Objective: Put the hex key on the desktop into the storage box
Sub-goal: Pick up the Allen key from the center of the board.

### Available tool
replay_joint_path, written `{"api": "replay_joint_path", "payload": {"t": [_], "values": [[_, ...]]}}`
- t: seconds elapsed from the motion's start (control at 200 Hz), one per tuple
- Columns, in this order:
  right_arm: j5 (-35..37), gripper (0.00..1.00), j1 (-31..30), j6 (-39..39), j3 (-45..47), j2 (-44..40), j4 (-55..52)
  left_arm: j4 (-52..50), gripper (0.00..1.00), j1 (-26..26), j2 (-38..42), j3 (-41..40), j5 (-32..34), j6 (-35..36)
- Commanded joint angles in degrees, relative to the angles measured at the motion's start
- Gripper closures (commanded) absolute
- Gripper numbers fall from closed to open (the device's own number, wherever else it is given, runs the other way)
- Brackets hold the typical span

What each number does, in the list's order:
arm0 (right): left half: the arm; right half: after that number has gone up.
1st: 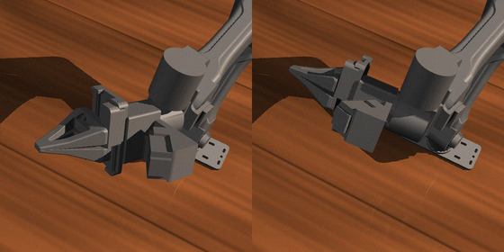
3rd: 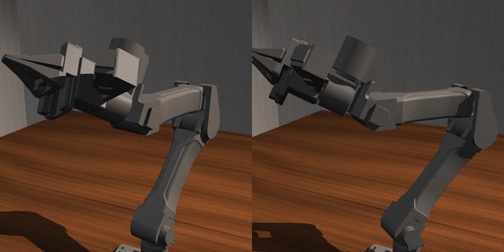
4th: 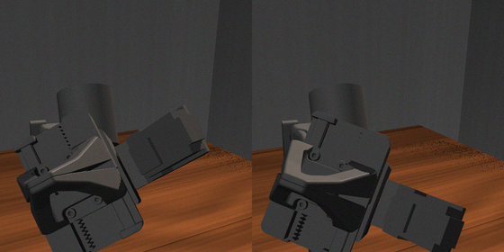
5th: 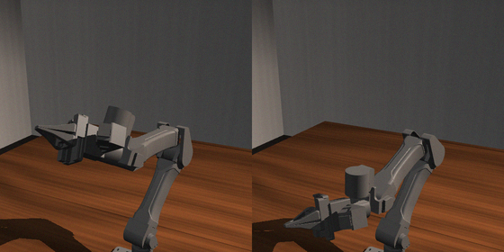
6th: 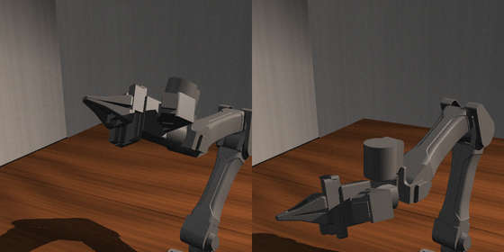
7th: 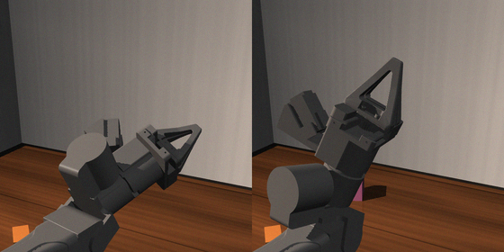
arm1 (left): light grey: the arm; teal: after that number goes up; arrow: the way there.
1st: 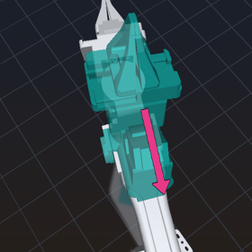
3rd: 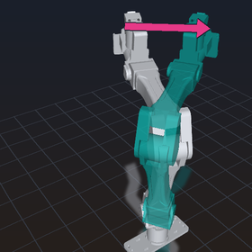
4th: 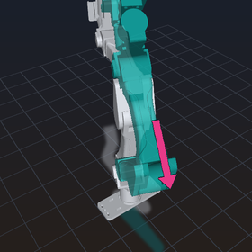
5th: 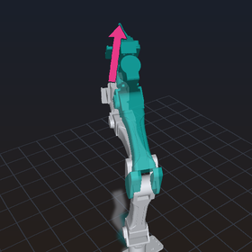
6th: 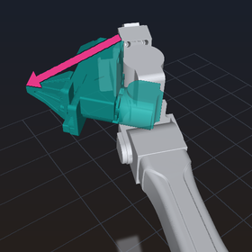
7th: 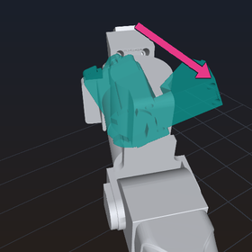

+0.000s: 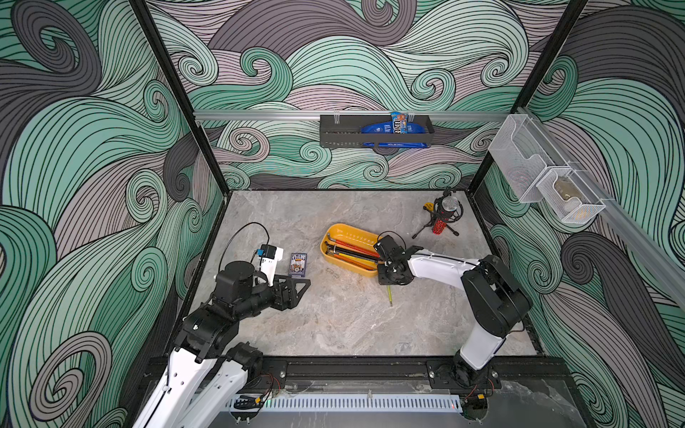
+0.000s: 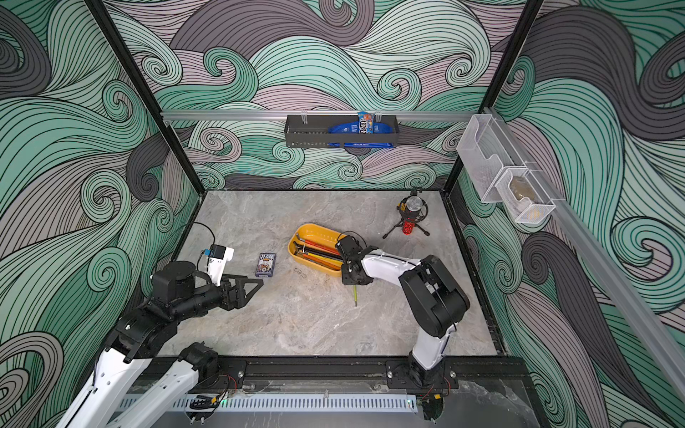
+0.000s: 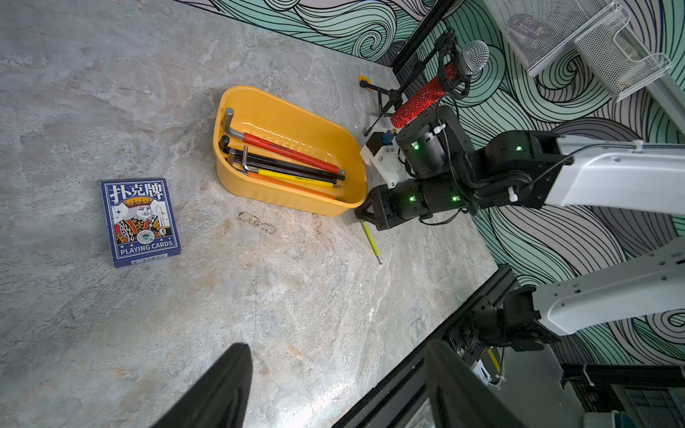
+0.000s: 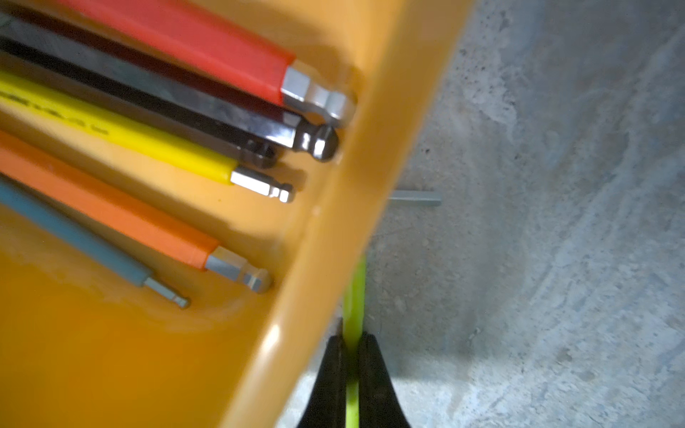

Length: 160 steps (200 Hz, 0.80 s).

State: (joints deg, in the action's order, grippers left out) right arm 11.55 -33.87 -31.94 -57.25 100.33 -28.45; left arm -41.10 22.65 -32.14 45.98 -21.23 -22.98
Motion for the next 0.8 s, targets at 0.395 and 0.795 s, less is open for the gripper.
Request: {"api": "replay_joint_path", "payload": {"t": [0.395,0.795], "values": [[0.7,1.00,3.8,-0.3,-1.9,-5.1,-6.5,0.8,0.24,0.2,-0.4,0.1,-0.3,0.1],[2.5,1.00,8.2,7.9,-12.7,-6.9,-10.5,0.8,0.24,0.2,-0.4,-0.3,-0.7,0.2]]}}
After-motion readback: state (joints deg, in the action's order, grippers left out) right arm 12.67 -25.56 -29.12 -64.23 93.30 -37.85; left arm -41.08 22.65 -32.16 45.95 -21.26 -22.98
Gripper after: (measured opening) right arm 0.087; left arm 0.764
